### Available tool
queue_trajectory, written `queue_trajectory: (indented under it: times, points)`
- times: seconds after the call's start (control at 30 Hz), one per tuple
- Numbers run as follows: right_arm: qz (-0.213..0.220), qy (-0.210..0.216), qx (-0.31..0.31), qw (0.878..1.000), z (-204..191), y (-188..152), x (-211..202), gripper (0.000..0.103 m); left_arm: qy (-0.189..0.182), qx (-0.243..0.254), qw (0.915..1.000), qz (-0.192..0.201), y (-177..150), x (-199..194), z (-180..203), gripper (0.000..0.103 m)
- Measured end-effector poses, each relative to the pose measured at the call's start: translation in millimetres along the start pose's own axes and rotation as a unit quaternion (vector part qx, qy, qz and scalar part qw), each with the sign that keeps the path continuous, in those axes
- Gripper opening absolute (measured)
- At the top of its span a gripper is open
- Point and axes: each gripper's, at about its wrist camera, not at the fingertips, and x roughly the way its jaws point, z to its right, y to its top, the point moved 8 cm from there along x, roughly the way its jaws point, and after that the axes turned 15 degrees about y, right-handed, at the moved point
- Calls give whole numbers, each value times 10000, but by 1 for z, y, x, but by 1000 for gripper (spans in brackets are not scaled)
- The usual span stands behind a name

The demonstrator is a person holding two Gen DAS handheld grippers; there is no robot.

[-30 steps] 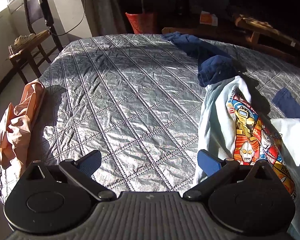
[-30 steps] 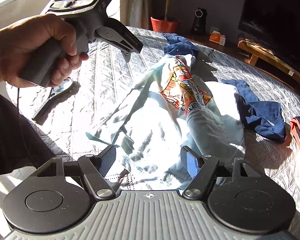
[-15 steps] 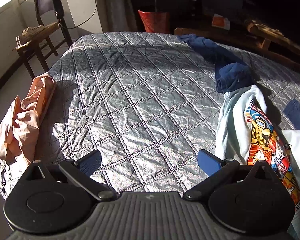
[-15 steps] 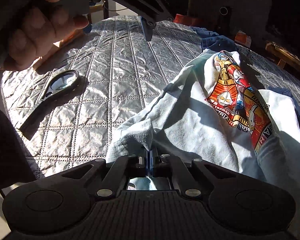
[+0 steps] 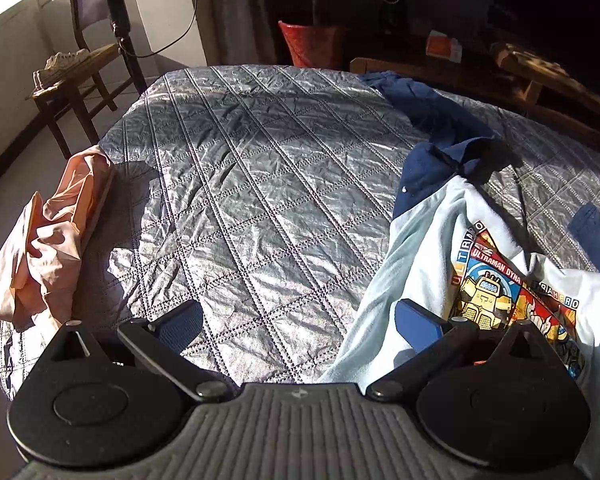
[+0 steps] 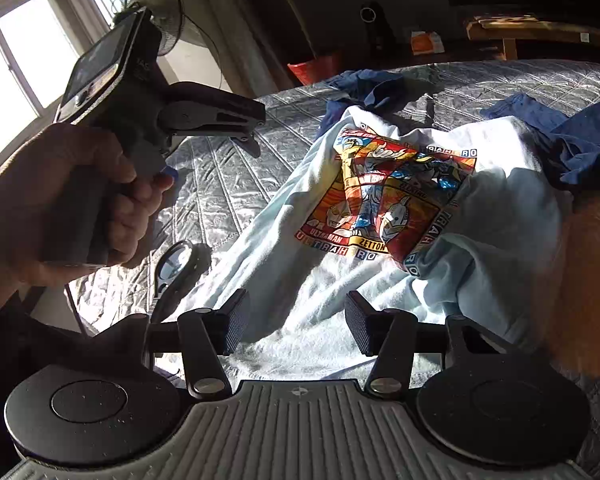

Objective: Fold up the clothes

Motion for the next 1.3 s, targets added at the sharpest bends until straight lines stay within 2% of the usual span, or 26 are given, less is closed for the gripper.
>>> queue_trajectory:
  times: [0.07,0.2,0.37,0.43,0.53,0.7,0.87,1.0,1.1,1.23,1.3]
  points:
    - [76,-768,560,9954,48,4,-27,63,-53,72,10000,-6,-3,-2,5,102]
    - [-486,-920,220,9943,57,-3,-20,64,-328,433,9985,-81,-15,-7,29,102]
    - [-1178,-1103,-196,9867,69,-11,-13,65,-656,972,9930,-120,-36,-15,61,102]
    - [-1172,-1192,-29,9859,71,-13,-7,71,-833,1179,9895,-67,-40,-22,72,102]
    - [-1150,-1192,-102,9861,69,-17,-4,72,-971,1404,9853,45,-47,-32,88,102]
    - [-1112,-1192,-226,9864,65,-23,0,74,-1048,1656,9806,-34,-54,-33,112,102]
    - [-1074,-1191,-349,9864,61,-29,5,59,-1019,1902,9764,98,-55,-38,139,102]
    - [-1041,-1188,-440,9865,57,-33,9,57,-1118,2210,9680,399,-57,-53,162,102]
    - [-784,-943,22,9924,64,-32,3,58,-1075,2539,9589,670,-63,-59,182,102]
    - [-620,-816,193,9945,69,-29,2,59,-1013,2909,9499,526,-81,-46,206,102]
    - [-639,-951,-9,9934,70,-29,4,51,-973,2969,9490,432,-87,-38,212,103]
